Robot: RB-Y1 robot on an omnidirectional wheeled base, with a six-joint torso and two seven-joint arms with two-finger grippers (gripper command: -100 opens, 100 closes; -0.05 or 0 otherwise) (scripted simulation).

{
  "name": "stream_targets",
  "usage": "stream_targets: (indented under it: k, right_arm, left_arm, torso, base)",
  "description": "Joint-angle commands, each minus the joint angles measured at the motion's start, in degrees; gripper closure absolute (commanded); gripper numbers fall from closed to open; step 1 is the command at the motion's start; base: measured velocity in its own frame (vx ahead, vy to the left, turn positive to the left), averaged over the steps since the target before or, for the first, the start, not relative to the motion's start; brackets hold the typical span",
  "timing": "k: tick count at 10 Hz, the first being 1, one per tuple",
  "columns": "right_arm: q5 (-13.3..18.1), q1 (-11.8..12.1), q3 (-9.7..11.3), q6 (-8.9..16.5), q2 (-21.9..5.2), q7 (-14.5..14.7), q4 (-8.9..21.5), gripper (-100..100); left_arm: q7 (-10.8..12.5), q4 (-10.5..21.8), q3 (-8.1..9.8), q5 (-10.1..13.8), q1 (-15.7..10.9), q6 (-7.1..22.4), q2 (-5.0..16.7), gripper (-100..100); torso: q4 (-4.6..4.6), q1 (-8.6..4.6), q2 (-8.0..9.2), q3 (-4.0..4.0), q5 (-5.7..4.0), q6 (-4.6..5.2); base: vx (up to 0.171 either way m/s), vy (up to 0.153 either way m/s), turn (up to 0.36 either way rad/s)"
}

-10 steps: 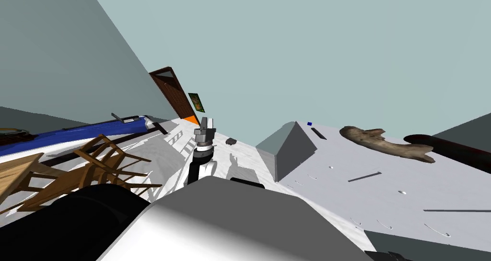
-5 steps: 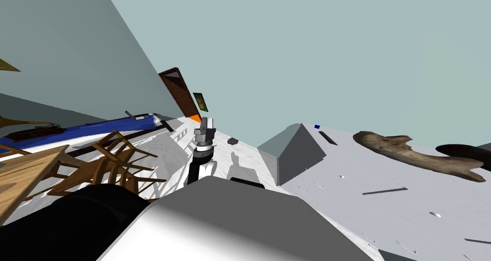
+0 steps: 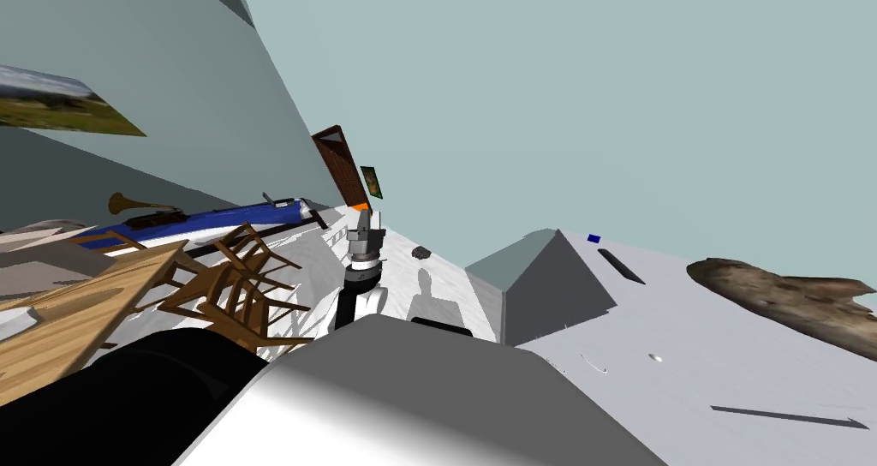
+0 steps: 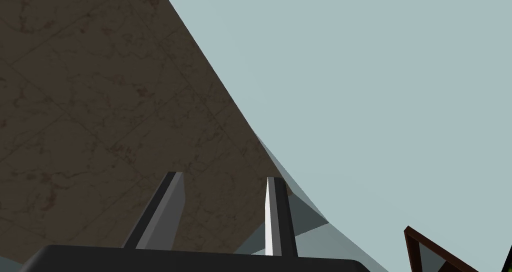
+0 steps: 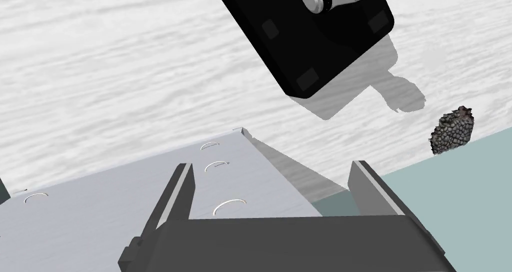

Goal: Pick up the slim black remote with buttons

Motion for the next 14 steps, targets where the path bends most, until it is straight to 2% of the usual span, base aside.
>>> stream_targets:
  k: [1, 2, 3, 5, 6, 8, 9, 10, 11, 12, 14]
  right_arm:
    - [1.9, -2.3, 0.2, -1.5, 0.2, -0.9, 2.9, -100]
    - [1.9, -2.3, 0.2, -1.5, 0.2, -0.9, 4.4, -100]
    - [2.0, -3.1, 0.7, -1.9, -1.3, -1.8, 6.8, -100]
    - [2.0, -3.1, 0.7, -1.9, -1.3, -1.8, 7.5, -100]
    - [2.0, -4.0, 1.2, -2.1, -2.4, -2.6, 9.1, -100]
    - [2.0, -4.0, 1.2, -2.1, -2.4, -2.6, 10.2, -100]
    - [1.9, -4.9, 1.5, -2.2, -3.0, -3.4, 12.4, -100]
    - [1.9, -4.9, 1.5, -2.2, -3.0, -3.4, 12.6, -100]
    - [1.8, -5.7, 1.8, -2.3, -3.2, -4.0, 14.7, -100]
    - [1.8, -5.7, 1.8, -2.3, -3.2, -4.0, 14.7, -100]
    - [1.3, -7.3, 2.0, -2.1, -2.6, -4.9, 17.8, -100]
  left_arm:
    - [0.0, 0.0, 0.0, 0.0, 0.0, 0.0, 0.0, 0]
    - [0.0, 0.0, 0.0, 0.0, 0.0, 0.0, 0.0, 0]
    - [0.0, 0.0, 0.0, 0.0, 0.0, 0.0, 0.0, 0]
    - [0.0, 0.0, 0.0, 0.0, 0.0, 0.0, 0.0, 0]
    - [0.0, 0.0, 0.0, 0.0, 0.0, 0.0, 0.0, 0]
    - [0.0, 0.0, 0.0, 0.0, 0.0, 0.0, 0.0, 0]
    - [0.0, 0.0, 0.0, 0.0, 0.0, 0.0, 0.0, 0]
    - [0.0, 0.0, 0.0, 0.0, 0.0, 0.0, 0.0, 0]
    - [0.0, 0.0, 0.0, 0.0, 0.0, 0.0, 0.0, 0]
    - [0.0, 0.0, 0.0, 0.0, 0.0, 0.0, 0.0, 0]
    - [0.0, 0.0, 0.01, 0.0, 0.0, 0.0, 0.0, 0]
  torso:
    - [0.0, 0.0, 0.0, 0.0, 0.0, 0.0]
    - [0.01, -0.05, 0.05, 0.02, -0.06, 0.06]
    - [0.05, 0.04, 0.21, 0.12, -0.04, 0.1]
    - [0.03, 0.02, 0.11, 0.06, -0.04, 0.08]
    - [0.06, 0.07, 0.22, 0.13, -0.04, 0.11]
    - [0.01, -0.04, 0.06, 0.03, -0.05, 0.06]
    - [0.05, 0.01, 0.19, 0.11, -0.06, 0.11]
    - [0.03, 0.0, 0.11, 0.06, -0.03, 0.01]
    - [0.02, -0.04, 0.08, 0.04, -0.06, 0.09]
    - [-0.02, -0.19, -0.08, -0.05, -0.08, 0.02]
    - [-0.03, -0.22, -0.1, -0.07, -0.1, 0.02]
  base:
    - [0.074, -0.058, 0.148]
    - [0.025, -0.026, 0.011]
    - [0.055, -0.032, 0.26]
    - [0.05, -0.037, 0.073]
    - [0.076, -0.045, 0.19]
    - [0.057, -0.053, 0.101]
    - [0.062, -0.048, 0.242]
    - [0.072, -0.066, 0.165]
    - [0.119, -0.103, 0.264]
    - [0.104, -0.099, 0.137]
    - [0.117, -0.126, 0.311]
